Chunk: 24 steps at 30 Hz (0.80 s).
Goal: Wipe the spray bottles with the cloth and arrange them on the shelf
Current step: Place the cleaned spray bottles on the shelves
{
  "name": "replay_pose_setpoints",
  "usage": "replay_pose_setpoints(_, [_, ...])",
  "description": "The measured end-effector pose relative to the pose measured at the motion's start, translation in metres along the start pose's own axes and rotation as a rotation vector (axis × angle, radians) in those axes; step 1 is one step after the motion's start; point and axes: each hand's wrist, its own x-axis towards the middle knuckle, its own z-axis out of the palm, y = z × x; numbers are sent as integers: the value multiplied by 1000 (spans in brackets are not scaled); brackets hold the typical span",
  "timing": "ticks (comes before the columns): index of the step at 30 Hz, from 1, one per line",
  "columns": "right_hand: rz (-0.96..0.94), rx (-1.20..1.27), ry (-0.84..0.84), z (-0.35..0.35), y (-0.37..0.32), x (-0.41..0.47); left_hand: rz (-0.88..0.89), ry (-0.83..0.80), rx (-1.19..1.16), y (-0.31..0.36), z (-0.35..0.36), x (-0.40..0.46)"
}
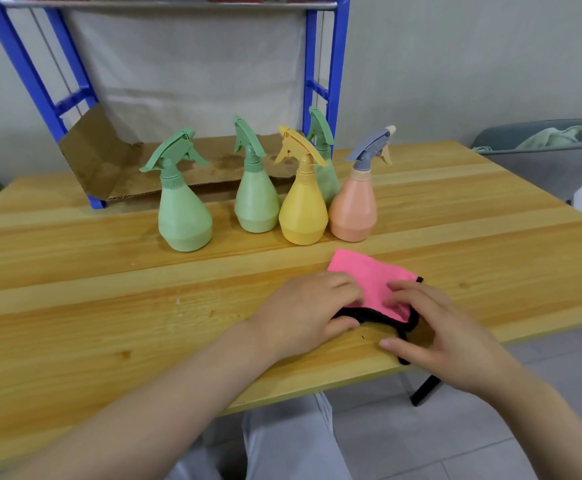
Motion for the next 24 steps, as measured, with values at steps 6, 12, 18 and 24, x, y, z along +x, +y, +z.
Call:
replay_pose_setpoints(6, [-146, -138, 147, -5, 10, 5, -56, -36, 78, 0, -8, 11])
replay_pose_setpoints(12, [-171, -234, 22, -10, 5, 4, 12, -33, 55, -2, 2, -3])
replay_pose_setpoints(18, [-50, -163, -27, -27, -14, 21, -95, -66, -155, -14, -18, -19])
replay_pose_setpoints(24, [11, -181, -139, -13, -50, 57, -367, 44, -163, -51, -47, -55])
